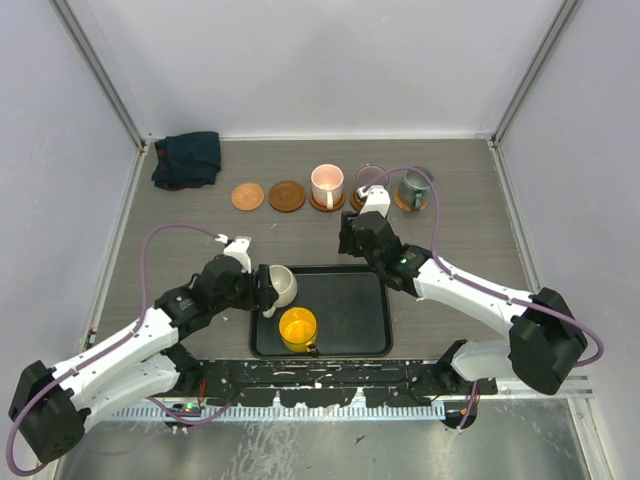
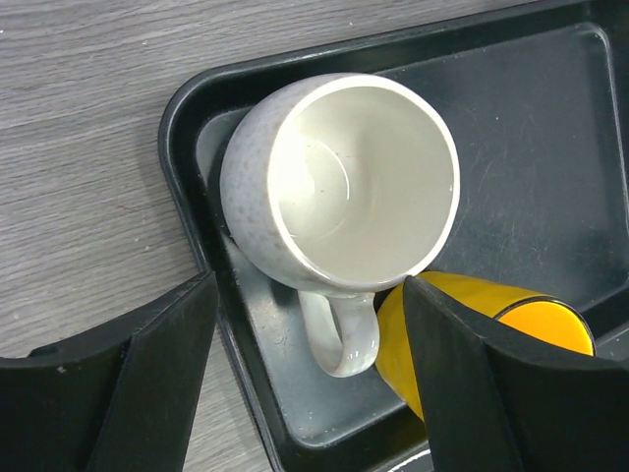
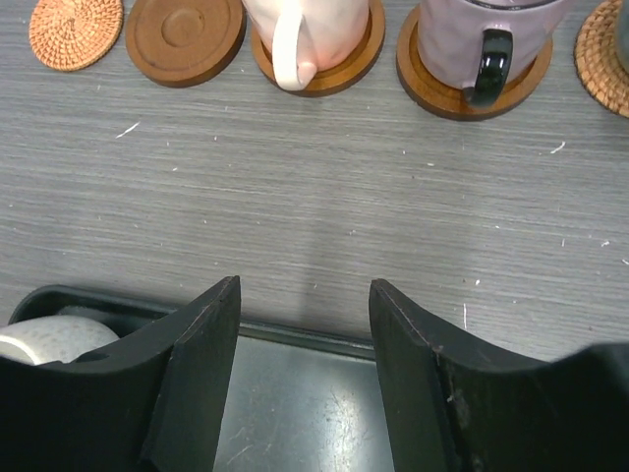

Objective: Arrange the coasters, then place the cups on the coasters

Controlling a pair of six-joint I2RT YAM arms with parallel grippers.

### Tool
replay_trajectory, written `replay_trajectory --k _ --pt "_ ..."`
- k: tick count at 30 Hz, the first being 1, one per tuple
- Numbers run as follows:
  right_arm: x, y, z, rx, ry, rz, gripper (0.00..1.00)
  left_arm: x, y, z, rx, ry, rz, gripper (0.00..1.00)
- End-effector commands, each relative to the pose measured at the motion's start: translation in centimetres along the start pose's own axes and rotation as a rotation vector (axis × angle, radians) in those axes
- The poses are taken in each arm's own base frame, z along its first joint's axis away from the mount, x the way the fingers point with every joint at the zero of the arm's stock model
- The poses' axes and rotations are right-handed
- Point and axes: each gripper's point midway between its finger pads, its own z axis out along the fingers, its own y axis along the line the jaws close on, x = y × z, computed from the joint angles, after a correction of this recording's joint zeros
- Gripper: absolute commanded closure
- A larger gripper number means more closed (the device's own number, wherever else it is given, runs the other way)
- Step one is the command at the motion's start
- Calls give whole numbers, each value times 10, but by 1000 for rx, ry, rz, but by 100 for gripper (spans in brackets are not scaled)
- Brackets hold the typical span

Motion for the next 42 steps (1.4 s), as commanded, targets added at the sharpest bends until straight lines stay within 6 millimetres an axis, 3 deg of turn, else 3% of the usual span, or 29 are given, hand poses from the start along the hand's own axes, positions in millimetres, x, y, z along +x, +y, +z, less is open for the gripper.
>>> replay_trajectory --k 1,7,18,25,42 --pt "-19 3 -14 -22 -67 64 40 -6 -7 0 2 -10 13 27" --pt "-14 -4 -21 -13 -64 69 41 0 -14 3 -6 12 49 39" --pt "5 -5 -19 -21 -17 84 41 8 -11 9 -65 56 88 42" --pt "8 -1 -15 -31 -4 87 41 8 -13 13 -65 69 119 55" --pt "14 1 -12 -39 15 84 41 24 -6 12 -92 135 131 51"
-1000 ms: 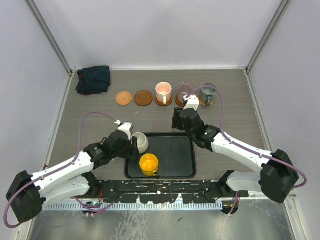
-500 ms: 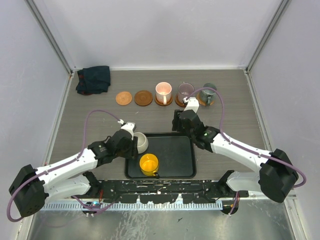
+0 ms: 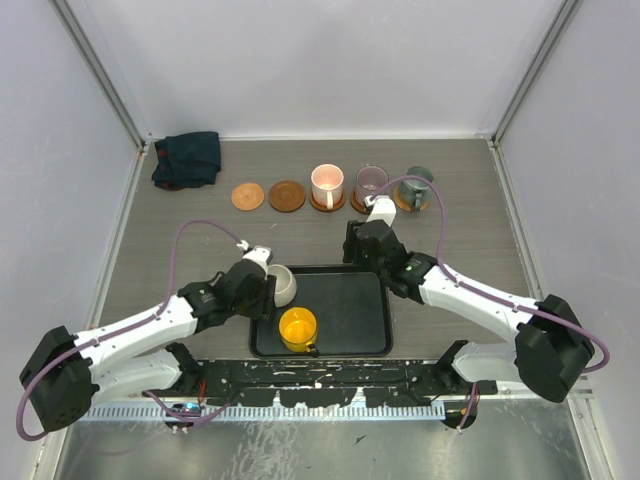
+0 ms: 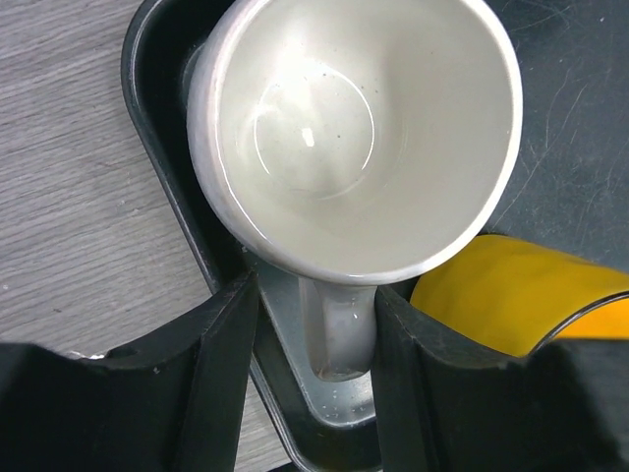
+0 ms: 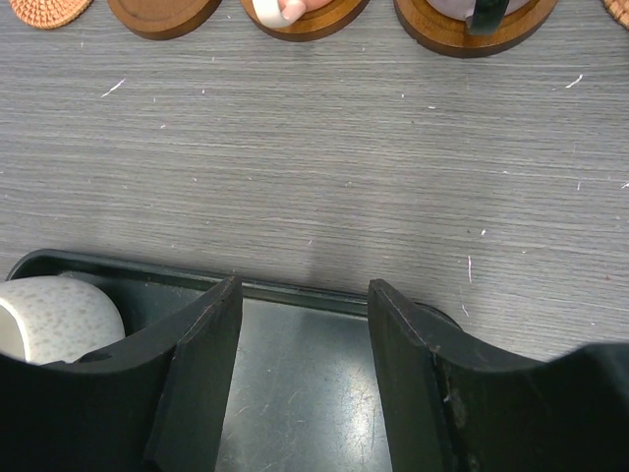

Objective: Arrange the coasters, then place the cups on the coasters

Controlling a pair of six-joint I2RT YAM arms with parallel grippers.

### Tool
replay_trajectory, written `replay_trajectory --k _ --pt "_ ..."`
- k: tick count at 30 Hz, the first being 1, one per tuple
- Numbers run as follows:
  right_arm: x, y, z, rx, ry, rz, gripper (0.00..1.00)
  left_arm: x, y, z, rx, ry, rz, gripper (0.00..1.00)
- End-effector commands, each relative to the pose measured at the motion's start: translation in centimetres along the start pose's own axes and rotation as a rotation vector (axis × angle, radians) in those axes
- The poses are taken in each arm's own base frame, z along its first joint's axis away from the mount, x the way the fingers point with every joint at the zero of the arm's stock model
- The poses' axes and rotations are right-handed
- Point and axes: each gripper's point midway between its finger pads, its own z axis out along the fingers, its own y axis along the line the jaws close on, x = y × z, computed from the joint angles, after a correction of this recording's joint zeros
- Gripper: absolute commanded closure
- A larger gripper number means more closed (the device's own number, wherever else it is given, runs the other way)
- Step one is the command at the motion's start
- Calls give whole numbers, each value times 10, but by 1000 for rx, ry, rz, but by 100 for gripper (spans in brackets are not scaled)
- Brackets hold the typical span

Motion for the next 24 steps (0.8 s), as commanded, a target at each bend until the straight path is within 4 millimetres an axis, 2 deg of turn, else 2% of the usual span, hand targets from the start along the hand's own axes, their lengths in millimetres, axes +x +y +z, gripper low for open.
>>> replay_trajectory --k 1,24 --pt "-13 10 -1 -31 -45 32 41 -12 -5 -4 0 -27 7 51" --pt "-8 9 3 -27 -40 37 41 -12 1 -1 -76 47 44 56"
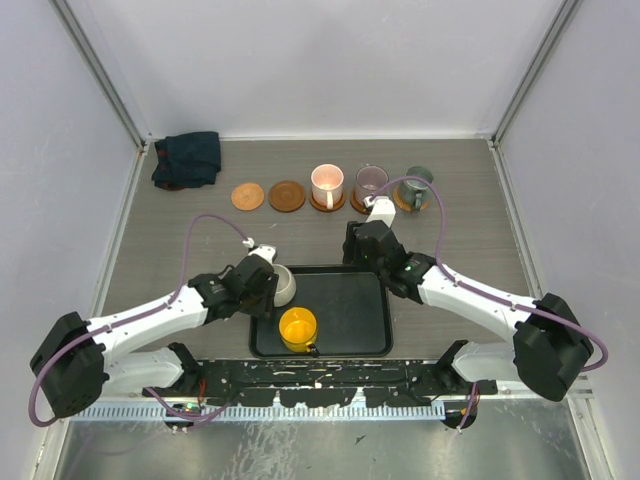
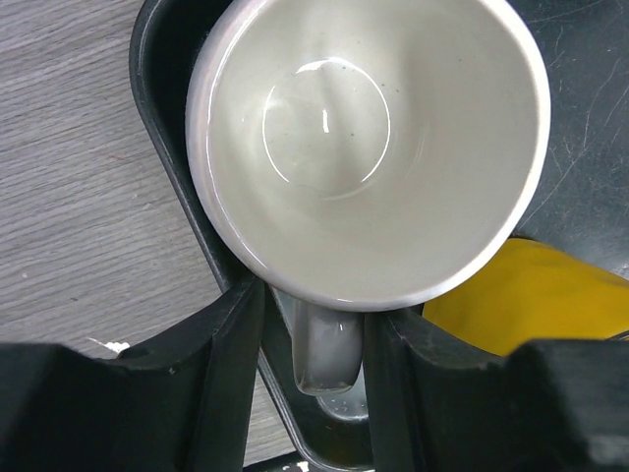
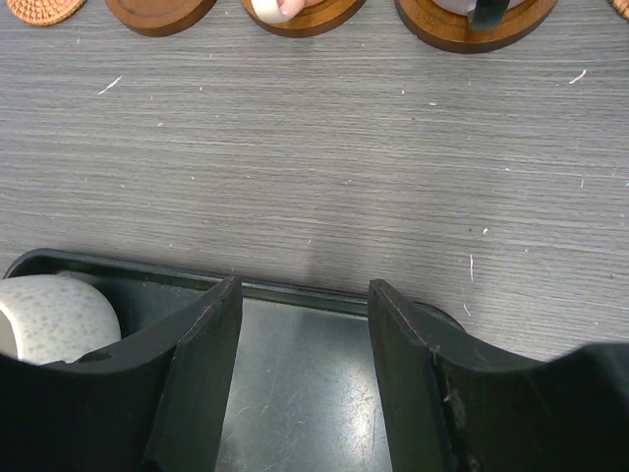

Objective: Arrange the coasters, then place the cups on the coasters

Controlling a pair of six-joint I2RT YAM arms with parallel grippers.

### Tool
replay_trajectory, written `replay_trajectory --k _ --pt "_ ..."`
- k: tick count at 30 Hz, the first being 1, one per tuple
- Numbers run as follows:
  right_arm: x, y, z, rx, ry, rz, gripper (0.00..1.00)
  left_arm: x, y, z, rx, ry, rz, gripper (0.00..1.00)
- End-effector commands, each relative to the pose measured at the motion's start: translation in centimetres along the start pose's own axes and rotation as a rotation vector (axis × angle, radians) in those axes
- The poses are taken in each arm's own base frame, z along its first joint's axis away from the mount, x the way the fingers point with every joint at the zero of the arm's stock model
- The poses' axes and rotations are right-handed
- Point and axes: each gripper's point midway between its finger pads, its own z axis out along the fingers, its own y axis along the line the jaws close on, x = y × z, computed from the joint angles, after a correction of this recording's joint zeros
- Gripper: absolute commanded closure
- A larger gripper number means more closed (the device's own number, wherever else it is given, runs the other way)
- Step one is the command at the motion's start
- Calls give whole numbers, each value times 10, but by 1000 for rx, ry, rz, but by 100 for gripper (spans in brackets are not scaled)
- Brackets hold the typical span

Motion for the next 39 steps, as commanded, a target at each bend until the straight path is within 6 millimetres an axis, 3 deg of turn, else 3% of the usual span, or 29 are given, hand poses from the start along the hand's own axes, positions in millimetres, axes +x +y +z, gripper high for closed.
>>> replay_trajectory --k 1,14,26,30,35,39 --pt "-10 10 1 -31 -42 34 41 -15 -2 -6 -13 -32 19 56" --pt "-4 9 4 -26 -27 31 41 -10 -4 -1 -11 -1 33 59" --pt "0 16 8 -55 -7 39 41 -12 -6 0 2 -14 42 84" --pt "1 16 8 -52 -4 39 41 -14 -4 0 0 -33 45 79" --pt "2 16 7 -52 -4 37 41 -20 -5 -2 12 -77 39 89" --pt "0 11 4 -39 -27 42 41 -34 -10 -6 29 -126 45 89"
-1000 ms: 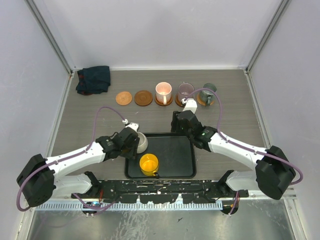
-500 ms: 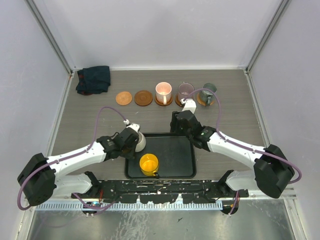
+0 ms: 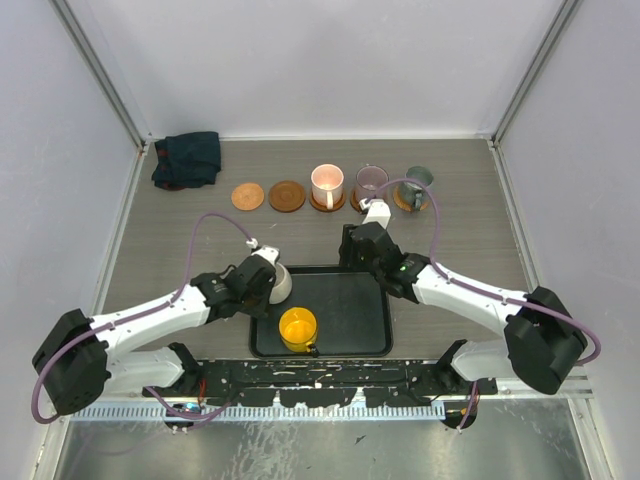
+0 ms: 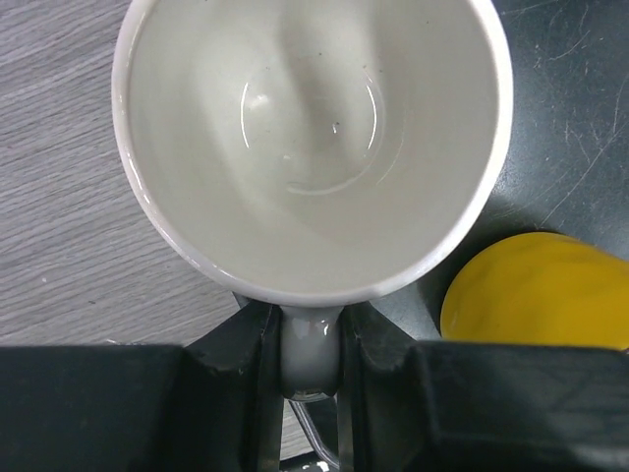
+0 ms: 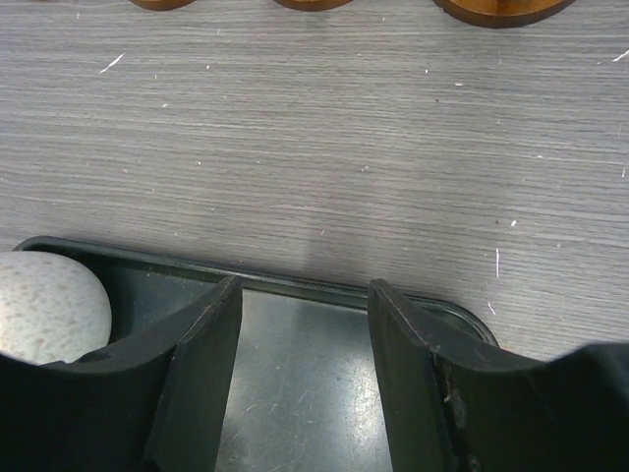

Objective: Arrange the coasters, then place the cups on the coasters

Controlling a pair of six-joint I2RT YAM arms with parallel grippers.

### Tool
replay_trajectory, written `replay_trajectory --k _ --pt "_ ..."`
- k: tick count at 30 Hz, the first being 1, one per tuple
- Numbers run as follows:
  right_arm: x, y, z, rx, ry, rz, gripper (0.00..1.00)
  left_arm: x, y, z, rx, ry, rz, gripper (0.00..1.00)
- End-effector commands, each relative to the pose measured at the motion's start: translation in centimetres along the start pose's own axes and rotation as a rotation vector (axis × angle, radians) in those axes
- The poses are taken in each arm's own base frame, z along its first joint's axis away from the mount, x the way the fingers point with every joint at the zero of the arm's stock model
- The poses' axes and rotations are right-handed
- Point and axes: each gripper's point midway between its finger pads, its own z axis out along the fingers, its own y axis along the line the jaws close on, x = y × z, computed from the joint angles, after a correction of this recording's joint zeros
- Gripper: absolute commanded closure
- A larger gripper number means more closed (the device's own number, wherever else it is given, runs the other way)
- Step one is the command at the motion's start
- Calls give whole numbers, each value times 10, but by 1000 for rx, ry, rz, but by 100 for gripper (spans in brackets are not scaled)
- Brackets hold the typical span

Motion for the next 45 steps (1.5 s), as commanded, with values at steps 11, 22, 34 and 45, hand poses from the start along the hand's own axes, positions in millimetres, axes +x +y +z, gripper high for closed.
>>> replay_trajectory --k 11,22,34,45 --pt "-9 -5 -8 3 -80 36 41 -95 -29 -30 91 -312 0 93" --pt "1 -12 -5 28 -60 19 42 -140 -27 -40 27 -445 -7 90" --pt "10 -35 -9 115 -60 -16 45 -245 9 -11 -45 -595 -138 89" --pt "-3 -53 -23 185 -132 4 57 -315 39 38 -97 -583 -142 90"
